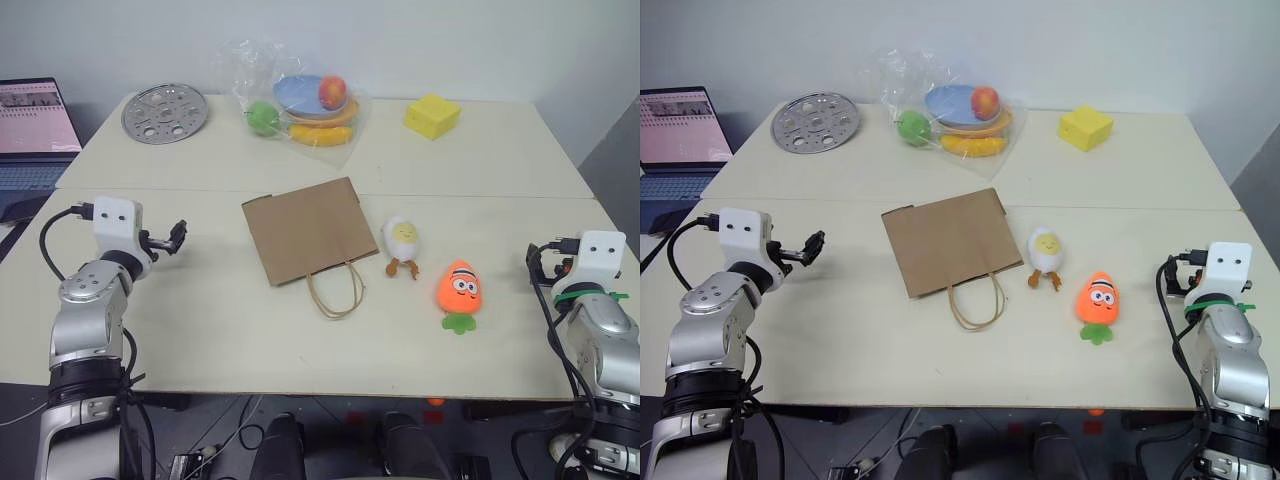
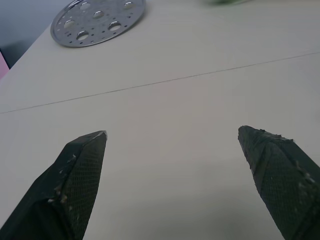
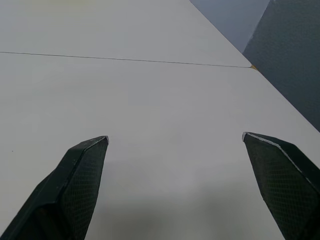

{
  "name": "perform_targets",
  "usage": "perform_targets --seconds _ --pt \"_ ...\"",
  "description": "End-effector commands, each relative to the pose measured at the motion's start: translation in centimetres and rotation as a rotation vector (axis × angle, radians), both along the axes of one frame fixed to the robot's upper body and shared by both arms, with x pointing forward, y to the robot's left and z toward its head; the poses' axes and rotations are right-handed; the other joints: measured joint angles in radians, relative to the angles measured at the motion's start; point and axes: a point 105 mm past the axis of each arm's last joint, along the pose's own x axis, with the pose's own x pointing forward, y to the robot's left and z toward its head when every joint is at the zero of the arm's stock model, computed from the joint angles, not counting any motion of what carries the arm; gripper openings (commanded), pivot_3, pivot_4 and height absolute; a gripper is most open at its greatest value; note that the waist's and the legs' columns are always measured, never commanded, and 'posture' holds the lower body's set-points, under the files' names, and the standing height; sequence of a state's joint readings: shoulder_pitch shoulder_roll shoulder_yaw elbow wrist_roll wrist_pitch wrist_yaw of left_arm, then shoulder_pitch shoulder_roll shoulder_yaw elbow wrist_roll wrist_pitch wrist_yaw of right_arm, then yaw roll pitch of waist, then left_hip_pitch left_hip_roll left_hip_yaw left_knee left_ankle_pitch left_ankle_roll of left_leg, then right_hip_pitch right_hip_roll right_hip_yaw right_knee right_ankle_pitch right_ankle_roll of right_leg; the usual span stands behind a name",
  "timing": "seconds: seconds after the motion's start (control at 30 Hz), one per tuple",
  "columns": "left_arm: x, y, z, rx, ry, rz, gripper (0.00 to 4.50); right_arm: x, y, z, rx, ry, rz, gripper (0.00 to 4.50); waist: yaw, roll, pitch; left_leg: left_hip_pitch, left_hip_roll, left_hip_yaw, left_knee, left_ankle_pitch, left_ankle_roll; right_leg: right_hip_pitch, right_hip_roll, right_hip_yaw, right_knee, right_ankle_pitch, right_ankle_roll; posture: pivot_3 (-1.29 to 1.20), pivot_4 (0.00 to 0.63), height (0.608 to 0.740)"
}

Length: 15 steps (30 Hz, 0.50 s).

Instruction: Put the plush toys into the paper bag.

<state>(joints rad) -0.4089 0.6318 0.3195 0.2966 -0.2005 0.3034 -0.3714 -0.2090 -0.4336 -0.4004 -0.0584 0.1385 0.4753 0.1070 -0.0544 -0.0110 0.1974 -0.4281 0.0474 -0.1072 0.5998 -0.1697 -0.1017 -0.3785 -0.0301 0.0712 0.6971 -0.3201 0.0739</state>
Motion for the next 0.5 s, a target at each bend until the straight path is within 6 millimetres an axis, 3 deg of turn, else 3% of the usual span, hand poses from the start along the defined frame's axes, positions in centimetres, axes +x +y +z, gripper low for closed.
perform_targets --seconds 0.03,0.5 --pt "0.07 -0.25 2.00 0.018 -0.064 -0.024 4.46 -0.09 -0.37 1.57 -0.035 -0.049 -0.004 4.50 0.000 0.000 0.000 0.000 0.000 0.000 0.000 0.000 0.000 0.000 0.000 0.000 0.000 0.000 0.000 0.00 0.150 0.740" --pt "0.01 -0.47 2.33 0.008 -0.079 -0.043 4.46 -0.16 -0.35 1.63 -0.039 -0.050 -0.003 4.50 0.000 0.000 0.000 0.000 0.000 0.000 0.000 0.000 0.000 0.000 0.000 0.000 0.000 0.000 0.000 0.00 0.150 0.740"
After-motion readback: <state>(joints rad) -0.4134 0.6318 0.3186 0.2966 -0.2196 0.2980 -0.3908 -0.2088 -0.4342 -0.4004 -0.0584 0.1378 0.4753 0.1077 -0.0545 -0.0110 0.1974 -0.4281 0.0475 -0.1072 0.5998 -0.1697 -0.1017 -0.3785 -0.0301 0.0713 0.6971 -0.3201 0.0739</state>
